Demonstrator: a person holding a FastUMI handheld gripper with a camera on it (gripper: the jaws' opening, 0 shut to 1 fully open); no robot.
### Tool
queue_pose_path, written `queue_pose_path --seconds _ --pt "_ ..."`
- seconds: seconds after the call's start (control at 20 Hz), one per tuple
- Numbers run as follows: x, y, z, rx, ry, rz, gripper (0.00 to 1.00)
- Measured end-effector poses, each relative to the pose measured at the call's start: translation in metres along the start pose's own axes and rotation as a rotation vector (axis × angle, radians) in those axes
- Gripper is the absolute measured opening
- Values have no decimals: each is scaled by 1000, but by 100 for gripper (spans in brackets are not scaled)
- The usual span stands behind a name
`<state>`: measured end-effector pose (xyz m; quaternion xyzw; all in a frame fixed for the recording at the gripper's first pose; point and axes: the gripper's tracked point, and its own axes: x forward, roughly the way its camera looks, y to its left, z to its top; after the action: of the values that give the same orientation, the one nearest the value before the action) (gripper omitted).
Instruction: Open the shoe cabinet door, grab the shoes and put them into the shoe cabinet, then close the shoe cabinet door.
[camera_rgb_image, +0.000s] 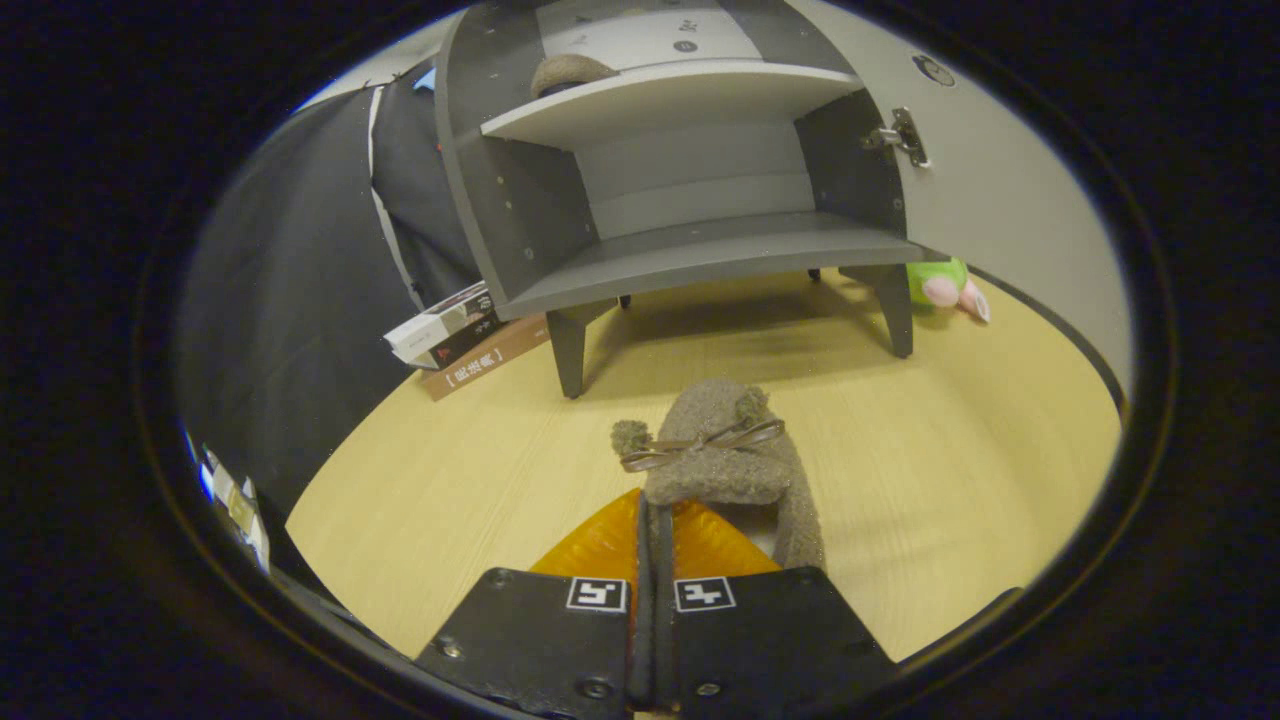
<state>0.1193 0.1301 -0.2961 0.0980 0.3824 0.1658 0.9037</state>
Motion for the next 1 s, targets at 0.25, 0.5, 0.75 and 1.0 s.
queue_pose_path --seconds 0.25,0.5,0.75,1.0 --pt "-40 14 17 -62 -66 17 4" --pt "-101 45 61 -141 -172 48 4" --pt "-164 79 110 -153 -249 128 4" --pt "-223 106 172 -194 -336 155 4"
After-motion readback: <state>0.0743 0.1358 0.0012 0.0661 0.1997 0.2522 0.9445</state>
